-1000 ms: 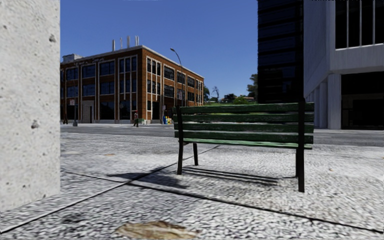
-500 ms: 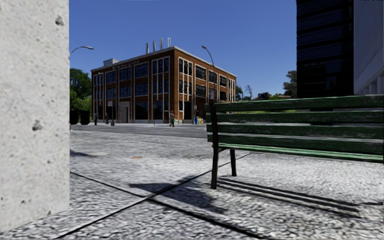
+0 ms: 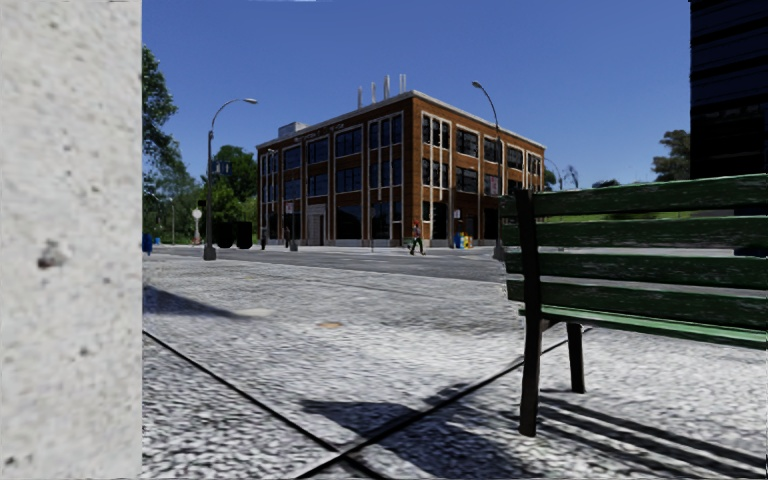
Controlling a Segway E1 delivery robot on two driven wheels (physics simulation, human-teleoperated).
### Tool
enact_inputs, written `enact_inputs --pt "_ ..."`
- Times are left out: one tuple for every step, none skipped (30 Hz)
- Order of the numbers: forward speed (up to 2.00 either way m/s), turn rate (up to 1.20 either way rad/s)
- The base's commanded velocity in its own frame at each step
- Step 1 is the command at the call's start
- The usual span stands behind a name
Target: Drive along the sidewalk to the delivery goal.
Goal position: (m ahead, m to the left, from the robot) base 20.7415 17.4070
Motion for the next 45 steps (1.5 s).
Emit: enact_inputs --pt "1.14 0.46" --pt "1.14 0.44" --pt "1.14 0.43" --pt "1.14 0.43" --pt "1.14 0.0" --pt "1.14 0.0" --pt "1.14 0.0" --pt "1.14 0.0" --pt "1.14 0.0" --pt "1.14 0.0" --pt "1.14 0.0" --pt "1.14 0.0" --pt "1.14 0.0" --pt "1.14 0.0" --pt "1.14 0.0" --pt "1.14 0.0" --pt "1.14 0.0" --pt "1.14 0.0" --pt "1.14 0.0" --pt "1.14 0.0" --pt "1.14 0.0" --pt "1.14 0.0" --pt "1.14 0.0" --pt "1.14 0.0" --pt "1.14 0.0" --pt "1.14 0.0" --pt "1.14 0.0" --pt "1.14 0.0" --pt "1.14 0.0" --pt "1.14 0.11" --pt "1.14 0.22" --pt "1.14 0.22" --pt "1.13 0.27" --pt "1.13 0.28" --pt "1.13 0.28" --pt "1.13 0.28" --pt "1.13 0.28" --pt "1.13 0.28" --pt "1.13 0.28" --pt "1.13 0.28" --pt "1.13 0.28" --pt "1.13 0.28" --pt "1.13 0.28" --pt "1.13 0.28" --pt "1.13 0.28"
